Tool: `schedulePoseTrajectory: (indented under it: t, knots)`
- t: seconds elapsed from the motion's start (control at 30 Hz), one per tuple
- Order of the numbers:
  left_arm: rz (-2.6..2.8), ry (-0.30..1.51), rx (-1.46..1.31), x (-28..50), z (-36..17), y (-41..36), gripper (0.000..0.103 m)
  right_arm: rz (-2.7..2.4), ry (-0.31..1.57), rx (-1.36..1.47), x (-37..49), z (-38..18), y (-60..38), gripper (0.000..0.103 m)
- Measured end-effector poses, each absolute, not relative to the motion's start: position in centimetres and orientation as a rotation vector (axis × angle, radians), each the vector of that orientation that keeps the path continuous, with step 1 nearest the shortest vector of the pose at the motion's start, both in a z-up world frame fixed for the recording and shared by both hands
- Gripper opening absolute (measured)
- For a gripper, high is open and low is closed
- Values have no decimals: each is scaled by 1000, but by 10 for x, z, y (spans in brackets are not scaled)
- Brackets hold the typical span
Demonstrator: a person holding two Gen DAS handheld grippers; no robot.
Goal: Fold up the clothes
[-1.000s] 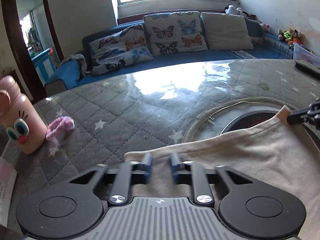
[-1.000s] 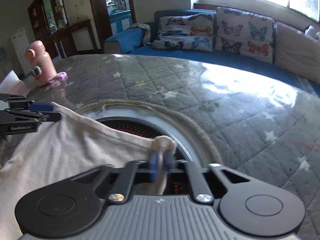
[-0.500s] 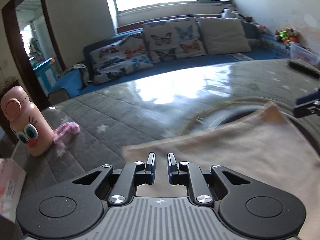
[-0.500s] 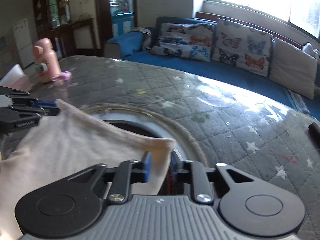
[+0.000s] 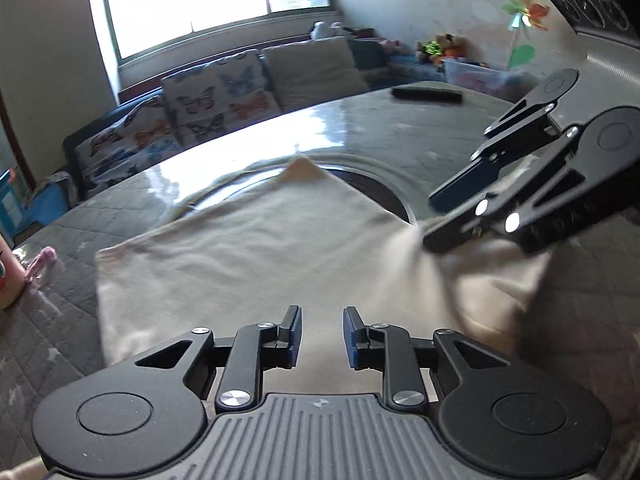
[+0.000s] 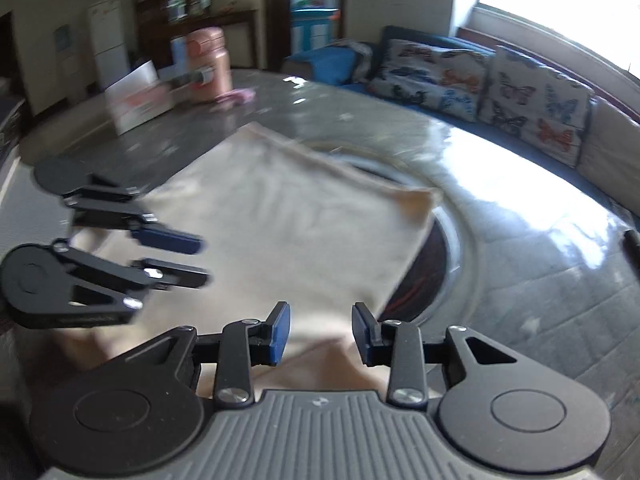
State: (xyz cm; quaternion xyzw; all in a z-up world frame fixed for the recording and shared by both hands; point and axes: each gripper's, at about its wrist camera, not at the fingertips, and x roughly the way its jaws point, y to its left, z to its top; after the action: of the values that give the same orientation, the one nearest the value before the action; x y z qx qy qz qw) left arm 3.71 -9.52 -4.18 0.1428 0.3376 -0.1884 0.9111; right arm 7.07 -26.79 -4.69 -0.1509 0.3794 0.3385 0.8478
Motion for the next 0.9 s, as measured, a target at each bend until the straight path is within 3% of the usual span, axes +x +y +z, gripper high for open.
schedulePoseTrajectory:
  t: [0.3, 0.67, 0.7, 0.73, 0.77, 0.9]
  knots:
    - [-385, 701, 300, 17, -52, -98, 25, 761, 798, -373, 7, -49, -282, 34]
    - [-369, 693, 315, 11, -54, -99, 28, 697, 871, -468, 7, -72, -293, 31]
    - [-370, 693, 317, 10, -54, -99, 28, 698, 866, -466, 6, -73, -294, 28]
    - [-371, 692, 318, 10, -55, -99, 28, 694, 860, -466, 5, -73, -295, 13]
    - [-372, 691, 320, 9, -55, -99, 28, 680, 851, -472, 4, -73, -296, 5]
    - [-376, 686, 325, 7, -56, -97, 28, 616, 830, -444, 4, -68, -309, 1]
